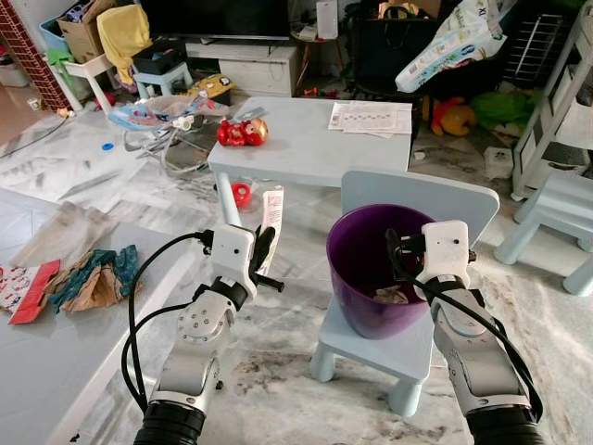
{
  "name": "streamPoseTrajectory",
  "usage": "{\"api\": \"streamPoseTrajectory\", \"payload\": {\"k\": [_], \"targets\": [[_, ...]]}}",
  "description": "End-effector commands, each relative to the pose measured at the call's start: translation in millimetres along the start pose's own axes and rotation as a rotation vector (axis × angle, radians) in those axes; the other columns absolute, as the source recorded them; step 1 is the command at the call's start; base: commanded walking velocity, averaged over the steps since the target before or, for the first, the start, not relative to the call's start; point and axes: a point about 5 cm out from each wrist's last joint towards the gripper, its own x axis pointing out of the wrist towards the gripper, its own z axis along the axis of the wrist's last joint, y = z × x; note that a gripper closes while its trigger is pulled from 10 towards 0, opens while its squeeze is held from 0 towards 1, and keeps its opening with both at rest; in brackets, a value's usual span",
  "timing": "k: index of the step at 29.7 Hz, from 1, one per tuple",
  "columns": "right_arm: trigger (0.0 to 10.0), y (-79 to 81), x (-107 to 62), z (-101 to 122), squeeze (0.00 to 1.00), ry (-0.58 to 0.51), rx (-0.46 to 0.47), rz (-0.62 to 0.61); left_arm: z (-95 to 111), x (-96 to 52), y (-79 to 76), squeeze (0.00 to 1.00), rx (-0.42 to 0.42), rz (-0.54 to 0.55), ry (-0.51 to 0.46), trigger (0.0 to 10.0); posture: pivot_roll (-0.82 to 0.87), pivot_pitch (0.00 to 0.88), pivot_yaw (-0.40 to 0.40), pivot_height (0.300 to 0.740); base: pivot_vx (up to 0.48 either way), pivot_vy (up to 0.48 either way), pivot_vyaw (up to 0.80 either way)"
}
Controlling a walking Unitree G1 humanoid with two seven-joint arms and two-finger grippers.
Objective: Picking trash to rubbish bin
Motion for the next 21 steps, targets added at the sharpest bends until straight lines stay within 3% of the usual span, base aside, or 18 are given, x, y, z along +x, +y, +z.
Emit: {"api": "streamPoseTrajectory", "payload": {"k": [1, 13, 21], "targets": [[10.0, -3.9, 0.4, -1.3, 0.0, 0.013, 0.006, -0.01, 0.8, -0.1, 1.2, 0.0, -0.001, 0.008, 0.002, 10.0, -0.08, 0.057, 0.073, 0.74, 0.0, -0.48, 0.0], [10.0, -2.7, 0.8, -1.0, 0.0, 0.012, 0.009, -0.005, 1.0, -0.4, 3.1, 0.0, 0.006, 0.015, 0.005, 10.0, -0.08, 0.053, 0.073, 0.74, 0.0, -0.39, 0.0], [10.0, -2.9, 1.9, -0.1, 0.0, 0.009, 0.013, -0.004, 2.0, 1.7, 5.4, 0.0, 0.005, 0.022, 0.002, 10.0, -0.08, 0.046, 0.071, 0.74, 0.0, 0.0, 0.0]]}}
